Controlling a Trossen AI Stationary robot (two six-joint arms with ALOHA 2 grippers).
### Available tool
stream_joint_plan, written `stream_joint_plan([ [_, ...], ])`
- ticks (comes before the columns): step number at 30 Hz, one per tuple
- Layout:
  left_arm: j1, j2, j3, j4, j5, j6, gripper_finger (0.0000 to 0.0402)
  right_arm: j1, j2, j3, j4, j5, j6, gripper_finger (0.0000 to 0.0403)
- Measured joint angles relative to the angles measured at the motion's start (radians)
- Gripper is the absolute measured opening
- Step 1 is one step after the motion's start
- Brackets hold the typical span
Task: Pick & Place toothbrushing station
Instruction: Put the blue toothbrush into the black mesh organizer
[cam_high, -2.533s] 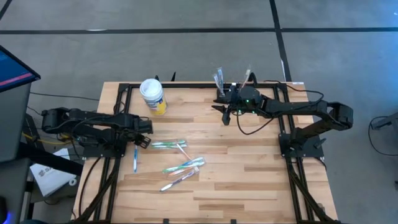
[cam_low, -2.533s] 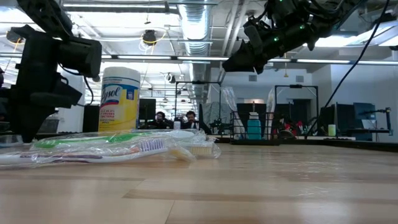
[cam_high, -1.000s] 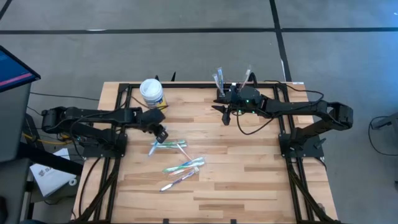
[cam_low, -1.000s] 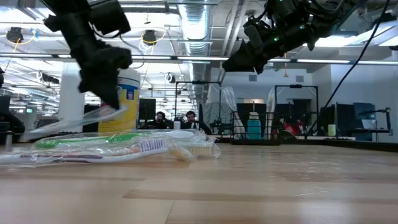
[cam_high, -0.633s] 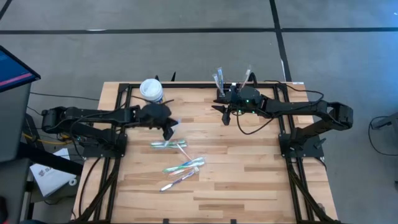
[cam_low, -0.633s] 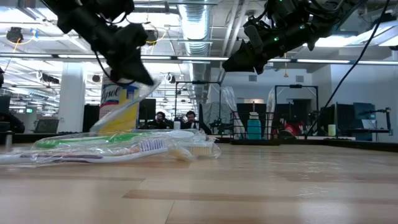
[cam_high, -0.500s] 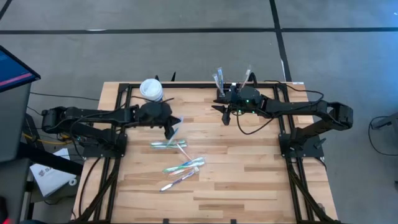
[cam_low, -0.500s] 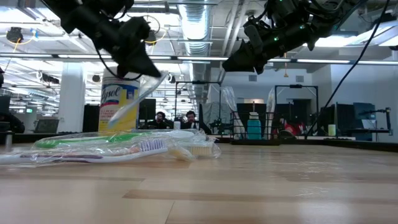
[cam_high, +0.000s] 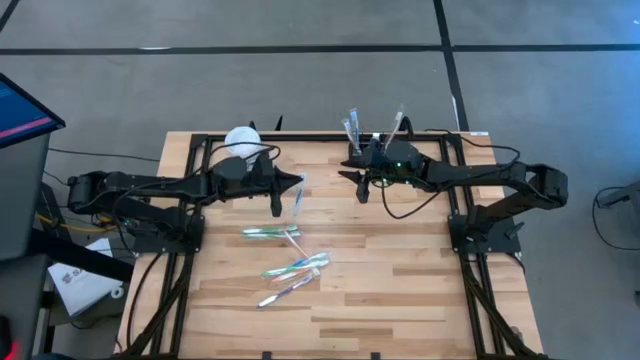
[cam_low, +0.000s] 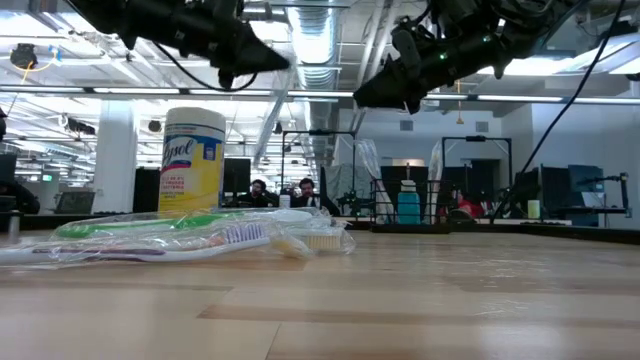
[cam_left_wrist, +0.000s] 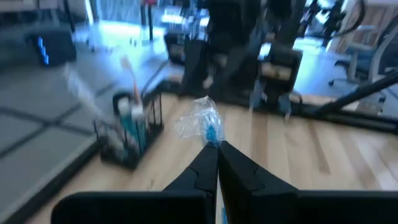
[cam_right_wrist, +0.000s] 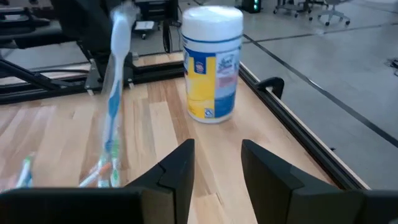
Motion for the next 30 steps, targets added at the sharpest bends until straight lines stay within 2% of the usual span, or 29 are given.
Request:
stream_joint_plan([
  [6,-0.005,0.042,0.001,0.15,0.032,0.057,0.0001,0.026,0.0,0.0,0.046,0.0,-0.004,0.0122],
  [18,-0.005,0.246,0.002,0.511,0.074,0.136,0.0001,0.032,0.0,0.0,0.068,0.0,-0.001,0.0122],
  [30,0.001,0.36,0.083,0.539,0.073,0.247,0.0001,0.066,0.0,0.0,0.083,-0.006,0.0,0.0122],
])
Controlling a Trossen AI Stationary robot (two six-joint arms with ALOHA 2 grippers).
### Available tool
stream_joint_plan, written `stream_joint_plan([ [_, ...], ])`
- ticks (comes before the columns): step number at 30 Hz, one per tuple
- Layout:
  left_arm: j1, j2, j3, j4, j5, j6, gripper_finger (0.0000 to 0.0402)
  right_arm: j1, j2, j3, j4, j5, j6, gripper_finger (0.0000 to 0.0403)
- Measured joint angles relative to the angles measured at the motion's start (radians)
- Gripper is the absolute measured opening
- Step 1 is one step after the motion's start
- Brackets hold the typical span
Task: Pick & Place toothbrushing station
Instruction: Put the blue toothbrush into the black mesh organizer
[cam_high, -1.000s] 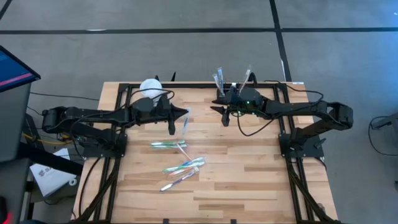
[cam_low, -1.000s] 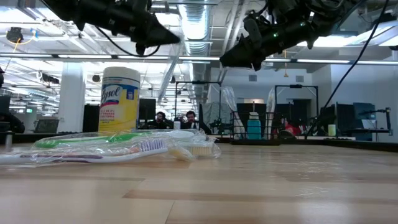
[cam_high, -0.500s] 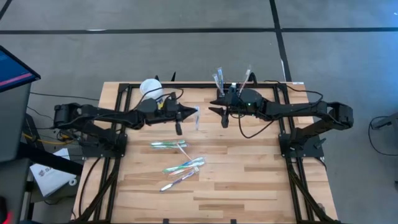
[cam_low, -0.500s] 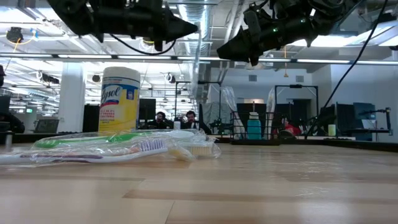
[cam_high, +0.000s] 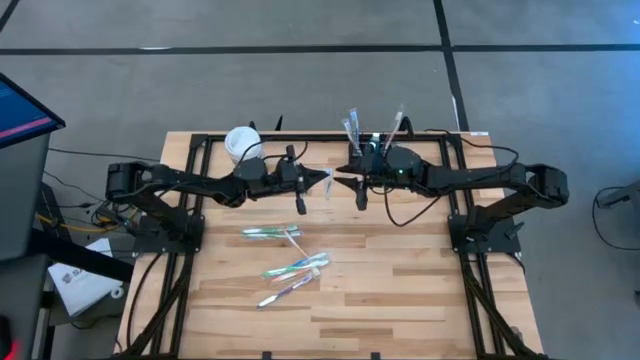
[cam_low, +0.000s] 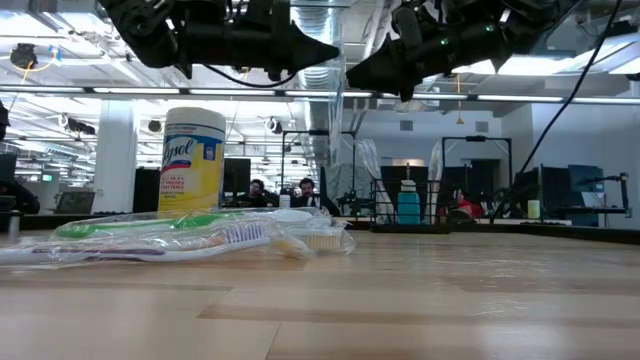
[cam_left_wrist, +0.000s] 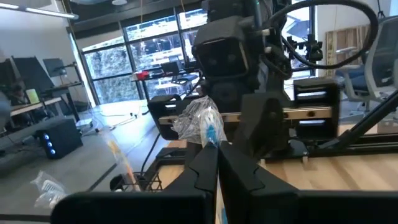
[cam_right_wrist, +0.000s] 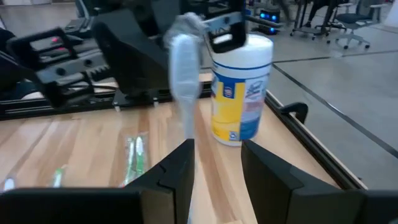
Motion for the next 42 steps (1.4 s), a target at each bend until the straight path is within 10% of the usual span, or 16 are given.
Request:
stream_joint_plan([
  [29,-0.006,-0.006,0.004,0.065,0.035,0.002,0.0001,0.043,0.0,0.0,0.112,-0.001,-0.008,0.0121],
  [42,-0.006,-0.005,0.004,0.076,0.034,0.002,0.0001,0.043,0.0,0.0,0.117,-0.017,-0.013,0.0042],
])
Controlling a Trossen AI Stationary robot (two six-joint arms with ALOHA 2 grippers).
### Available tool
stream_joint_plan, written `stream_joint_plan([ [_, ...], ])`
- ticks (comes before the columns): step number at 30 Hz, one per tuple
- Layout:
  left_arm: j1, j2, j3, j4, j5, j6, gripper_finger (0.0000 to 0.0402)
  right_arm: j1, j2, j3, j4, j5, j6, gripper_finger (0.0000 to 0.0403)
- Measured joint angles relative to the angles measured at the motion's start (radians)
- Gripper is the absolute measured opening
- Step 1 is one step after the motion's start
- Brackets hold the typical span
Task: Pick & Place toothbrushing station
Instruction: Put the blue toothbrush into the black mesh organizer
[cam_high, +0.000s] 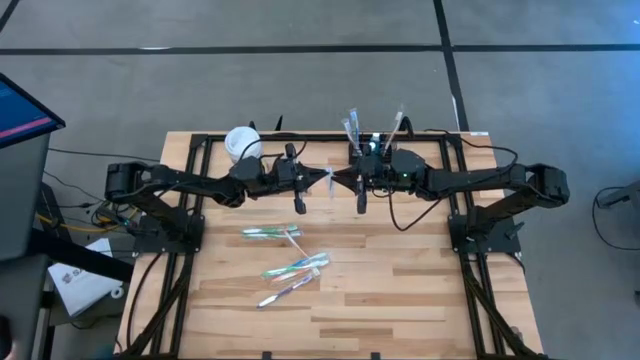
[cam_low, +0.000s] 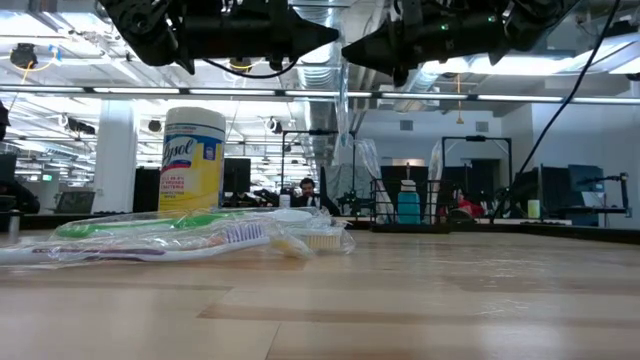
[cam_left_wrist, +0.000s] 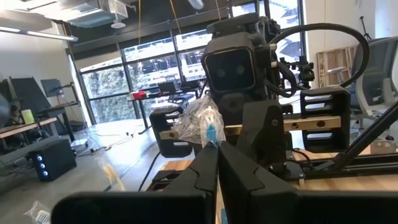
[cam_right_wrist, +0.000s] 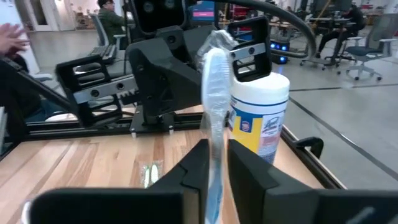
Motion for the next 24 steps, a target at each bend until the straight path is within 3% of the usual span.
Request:
stream_joint_plan([
  [4,0.0,0.0,0.0,0.006,0.001,0.0,0.0001,0.002,0.0,0.0,0.003,-0.031,-0.027,0.0008],
  [15,0.0,0.0,0.0,0.005,-0.007,0.0,0.0007,0.006,0.0,0.0,0.002,-0.029,-0.022,0.0002],
  [24,0.0,-0.006,-0.005,-0.008,-0.088,-0.001,0.005,0.0,-0.01,0.0,-0.017,0.05,-0.048,0.0002],
])
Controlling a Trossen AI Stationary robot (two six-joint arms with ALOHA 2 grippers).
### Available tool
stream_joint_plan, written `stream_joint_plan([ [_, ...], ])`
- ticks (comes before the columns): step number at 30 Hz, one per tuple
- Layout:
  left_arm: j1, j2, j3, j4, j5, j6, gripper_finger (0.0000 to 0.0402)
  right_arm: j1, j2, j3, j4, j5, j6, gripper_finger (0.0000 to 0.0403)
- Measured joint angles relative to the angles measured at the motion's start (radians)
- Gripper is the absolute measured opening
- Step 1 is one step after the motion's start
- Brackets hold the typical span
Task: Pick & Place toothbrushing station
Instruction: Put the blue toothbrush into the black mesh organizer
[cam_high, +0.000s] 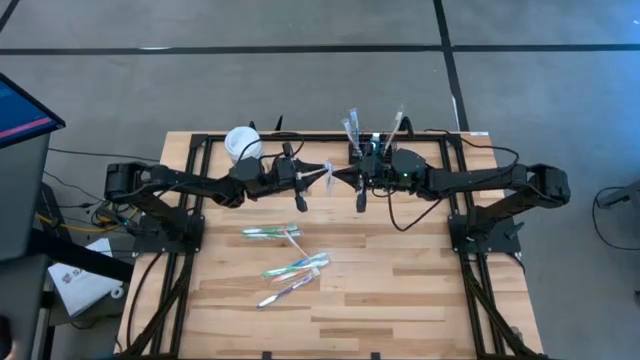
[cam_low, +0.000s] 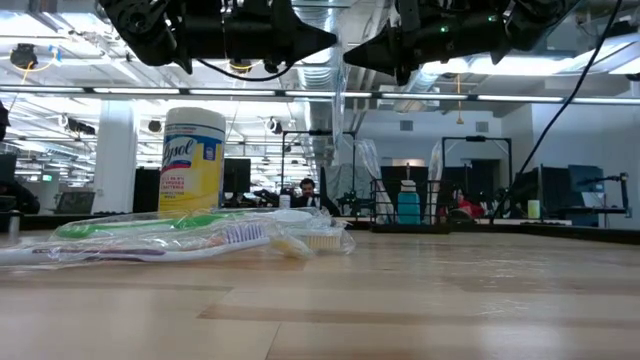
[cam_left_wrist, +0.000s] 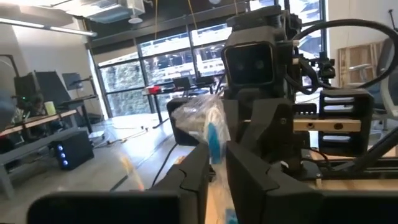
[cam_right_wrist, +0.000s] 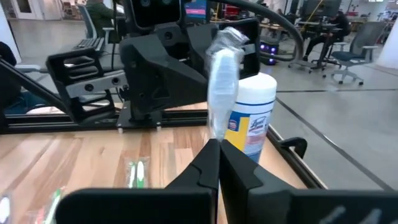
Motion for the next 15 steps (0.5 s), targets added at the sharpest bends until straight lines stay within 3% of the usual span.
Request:
stream_joint_plan([
  [7,0.008,-0.022,-0.04,0.001,0.0,-0.002,0.0072,-0.025,0.0,0.0,-0.014,0.0,0.0,0.0001],
  [15,0.008,-0.086,-0.106,-0.006,0.0,-0.005,0.0071,-0.043,-0.03,0.0,-0.048,0.025,-0.006,0.0001],
])
